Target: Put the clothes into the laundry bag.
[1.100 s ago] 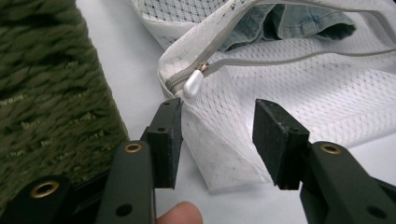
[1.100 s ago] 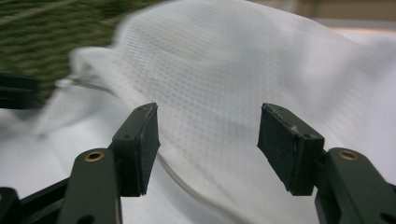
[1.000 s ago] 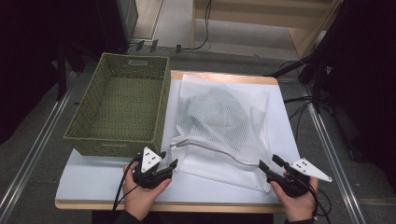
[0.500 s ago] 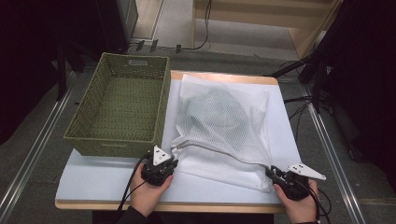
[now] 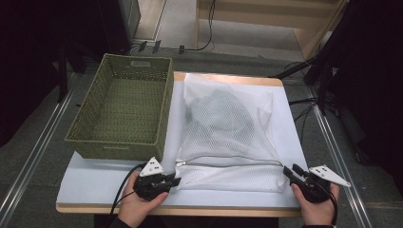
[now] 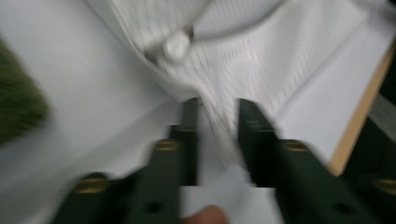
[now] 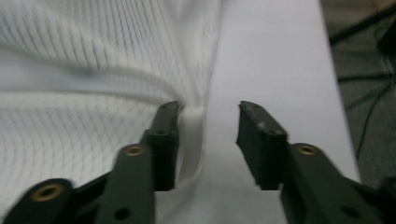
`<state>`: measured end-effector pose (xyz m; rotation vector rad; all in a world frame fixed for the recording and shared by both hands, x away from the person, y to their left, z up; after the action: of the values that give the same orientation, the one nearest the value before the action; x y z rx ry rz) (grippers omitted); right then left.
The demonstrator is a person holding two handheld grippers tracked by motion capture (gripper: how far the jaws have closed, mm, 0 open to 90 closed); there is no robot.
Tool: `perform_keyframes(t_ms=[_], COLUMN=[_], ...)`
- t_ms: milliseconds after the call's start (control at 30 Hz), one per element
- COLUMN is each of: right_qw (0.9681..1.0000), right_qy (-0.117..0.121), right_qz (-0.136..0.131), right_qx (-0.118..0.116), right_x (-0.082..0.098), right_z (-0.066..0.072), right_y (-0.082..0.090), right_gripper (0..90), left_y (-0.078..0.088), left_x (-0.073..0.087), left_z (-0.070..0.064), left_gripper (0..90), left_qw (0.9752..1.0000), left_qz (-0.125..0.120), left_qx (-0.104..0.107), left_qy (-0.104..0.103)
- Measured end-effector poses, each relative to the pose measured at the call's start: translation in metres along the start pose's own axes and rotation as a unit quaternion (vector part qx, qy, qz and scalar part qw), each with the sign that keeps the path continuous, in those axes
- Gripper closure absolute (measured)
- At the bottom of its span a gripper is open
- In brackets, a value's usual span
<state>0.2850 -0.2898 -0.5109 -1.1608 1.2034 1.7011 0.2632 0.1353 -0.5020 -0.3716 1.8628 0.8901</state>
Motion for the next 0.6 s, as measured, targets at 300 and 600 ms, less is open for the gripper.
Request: perform_keyframes(t_ms=[300, 600], right_qw=[0.999, 0.9943], right_qy=[-0.037, -0.022], right_qz=[0.005, 0.09], right_qx=[-0.025, -0.052], right_x=[-0.006, 0.019], right_z=[0.009, 0.016], right_y=[-0.013, -0.022], right_gripper=[59.3, 90.0], left_y=[-0.025, -0.027], left_x=[-0.008, 0.003], left_z=[0.013, 0.011], left_gripper=[49.3, 89.8], left_qw=[0.9972, 0.9975], left_qz=[-0.009, 0.057], left_qx=[-0.073, -0.038], left_qy=[0.012, -0.017])
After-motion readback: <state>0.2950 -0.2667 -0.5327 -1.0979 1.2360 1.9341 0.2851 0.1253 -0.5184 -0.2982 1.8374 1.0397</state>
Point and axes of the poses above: each handheld gripper's, and its own axes: y roughly backward along the jaws, x roughly out of its underside, z roughly to its left, the point moved 7 cm from there along -y, roughly forward along the jaws, and after that the axes turned 14 degrees about -z, right-handed, at the moved point
